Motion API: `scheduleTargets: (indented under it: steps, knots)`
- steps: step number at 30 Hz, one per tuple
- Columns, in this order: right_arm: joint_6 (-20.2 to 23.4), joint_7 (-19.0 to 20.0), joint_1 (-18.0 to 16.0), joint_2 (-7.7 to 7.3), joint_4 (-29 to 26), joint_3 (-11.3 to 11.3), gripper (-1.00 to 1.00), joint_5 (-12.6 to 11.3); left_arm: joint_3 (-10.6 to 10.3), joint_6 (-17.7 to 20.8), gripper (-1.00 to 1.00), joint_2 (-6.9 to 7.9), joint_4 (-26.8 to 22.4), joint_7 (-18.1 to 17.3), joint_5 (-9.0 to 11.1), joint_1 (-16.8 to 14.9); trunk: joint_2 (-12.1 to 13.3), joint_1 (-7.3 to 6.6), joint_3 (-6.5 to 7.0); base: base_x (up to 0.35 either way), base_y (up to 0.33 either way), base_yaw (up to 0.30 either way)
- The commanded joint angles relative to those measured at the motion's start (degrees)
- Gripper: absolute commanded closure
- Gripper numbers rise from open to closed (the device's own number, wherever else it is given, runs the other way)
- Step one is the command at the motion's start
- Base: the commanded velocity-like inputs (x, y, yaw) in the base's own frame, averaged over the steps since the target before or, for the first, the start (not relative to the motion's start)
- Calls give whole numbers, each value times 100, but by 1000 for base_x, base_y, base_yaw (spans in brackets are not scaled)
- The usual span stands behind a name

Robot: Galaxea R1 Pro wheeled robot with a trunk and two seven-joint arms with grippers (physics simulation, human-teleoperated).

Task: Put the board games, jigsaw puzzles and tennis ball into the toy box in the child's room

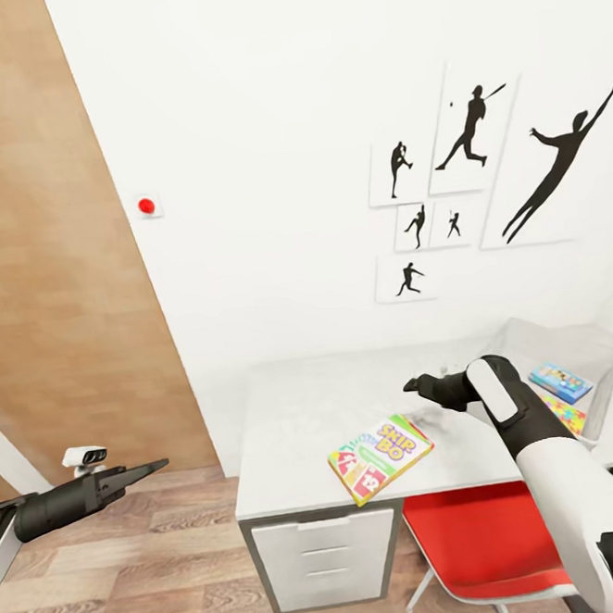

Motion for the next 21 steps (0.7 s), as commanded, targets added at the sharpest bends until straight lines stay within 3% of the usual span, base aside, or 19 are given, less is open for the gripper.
scheduleTargets:
  steps: [1, 12, 21]
  knots:
    - [14, -54, -6, 7, -3, -5, -100, -59, -1, 61, -100, 3, -2, -19, 3, -4, -14, 3, -22, 0, 0, -70]
    - [7, -61, -14, 85, 2, -9, -100, -58, 45, 59, -100, 18, 3, -19, 10, -4, -14, 3, -123, 0, 121, -69]
    - [6, -62, -23, 94, 2, -10, -100, -54, 99, 53, -100, 16, 4, -19, 11, -4, -14, 3, -206, 0, 37, -67]
